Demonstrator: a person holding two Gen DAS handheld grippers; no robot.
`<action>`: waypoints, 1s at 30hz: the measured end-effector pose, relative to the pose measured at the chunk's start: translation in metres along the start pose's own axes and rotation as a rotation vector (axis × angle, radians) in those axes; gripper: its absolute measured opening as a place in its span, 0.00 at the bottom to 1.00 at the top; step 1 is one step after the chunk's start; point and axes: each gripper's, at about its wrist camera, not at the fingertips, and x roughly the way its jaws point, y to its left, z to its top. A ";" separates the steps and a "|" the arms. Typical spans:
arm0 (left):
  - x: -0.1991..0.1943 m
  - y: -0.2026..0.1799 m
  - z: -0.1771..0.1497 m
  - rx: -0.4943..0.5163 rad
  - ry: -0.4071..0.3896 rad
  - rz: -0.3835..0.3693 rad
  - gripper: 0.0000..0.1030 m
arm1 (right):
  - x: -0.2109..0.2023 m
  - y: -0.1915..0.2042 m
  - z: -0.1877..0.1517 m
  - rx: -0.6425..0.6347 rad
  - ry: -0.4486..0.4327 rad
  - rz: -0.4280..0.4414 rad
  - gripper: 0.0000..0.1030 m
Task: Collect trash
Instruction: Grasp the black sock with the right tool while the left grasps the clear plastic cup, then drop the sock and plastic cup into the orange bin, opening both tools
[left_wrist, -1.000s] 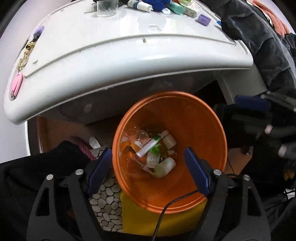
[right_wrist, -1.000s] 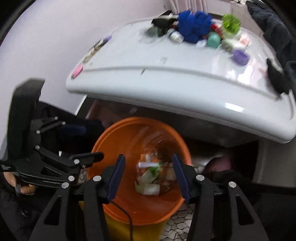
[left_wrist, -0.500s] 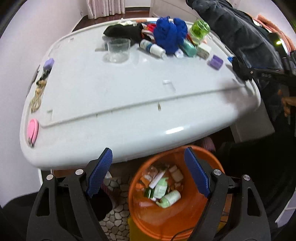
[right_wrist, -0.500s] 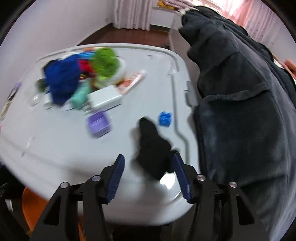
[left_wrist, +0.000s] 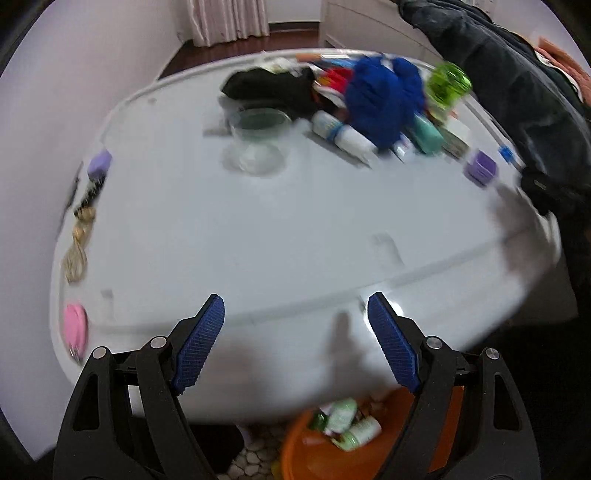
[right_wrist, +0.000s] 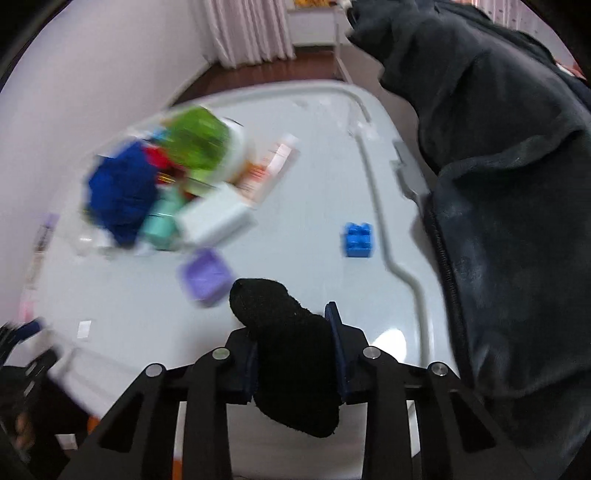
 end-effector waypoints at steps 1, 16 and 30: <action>0.003 0.004 0.007 -0.006 -0.009 0.010 0.76 | -0.012 0.008 -0.006 -0.015 -0.034 0.019 0.30; 0.074 0.025 0.099 -0.093 -0.110 0.056 0.62 | -0.015 0.067 -0.031 -0.157 -0.038 0.135 0.31; -0.058 -0.005 -0.020 0.008 -0.063 0.049 0.45 | -0.037 0.109 -0.071 -0.222 -0.029 0.170 0.31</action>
